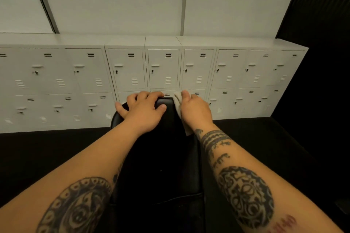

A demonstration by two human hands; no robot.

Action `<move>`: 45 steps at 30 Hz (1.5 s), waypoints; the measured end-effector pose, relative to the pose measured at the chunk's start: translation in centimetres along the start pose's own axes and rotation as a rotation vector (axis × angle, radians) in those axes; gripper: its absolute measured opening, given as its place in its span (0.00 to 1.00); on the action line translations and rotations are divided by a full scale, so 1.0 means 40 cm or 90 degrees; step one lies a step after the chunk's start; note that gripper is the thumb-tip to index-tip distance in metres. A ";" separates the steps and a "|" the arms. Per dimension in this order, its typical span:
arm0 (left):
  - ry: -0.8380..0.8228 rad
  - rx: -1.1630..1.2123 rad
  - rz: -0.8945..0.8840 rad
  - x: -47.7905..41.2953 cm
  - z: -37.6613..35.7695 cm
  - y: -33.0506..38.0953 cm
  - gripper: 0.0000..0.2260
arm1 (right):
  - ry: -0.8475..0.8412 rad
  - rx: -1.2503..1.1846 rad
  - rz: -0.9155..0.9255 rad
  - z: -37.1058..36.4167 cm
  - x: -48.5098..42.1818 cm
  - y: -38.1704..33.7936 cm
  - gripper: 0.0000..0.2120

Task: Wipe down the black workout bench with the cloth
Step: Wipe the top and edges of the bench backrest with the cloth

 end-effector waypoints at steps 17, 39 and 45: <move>0.009 -0.015 -0.038 0.000 0.000 -0.011 0.20 | 0.074 -0.171 0.034 -0.072 0.211 0.106 0.27; 0.020 -0.007 -0.047 0.006 -0.003 -0.012 0.22 | 0.151 -0.127 -0.055 -0.060 0.179 0.058 0.27; 0.085 0.141 -0.135 0.035 0.015 -0.044 0.28 | 0.149 -0.100 -0.067 -0.080 0.216 0.123 0.25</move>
Point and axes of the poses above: each hand's wrist, its own x-axis away from the middle knuckle, its own z-axis out of the back of the hand, y = z × x, the point moved 4 cm from there along -x, towards the middle knuckle, and after that the axes turned 3 degrees about -y, right-handed, at the moved point
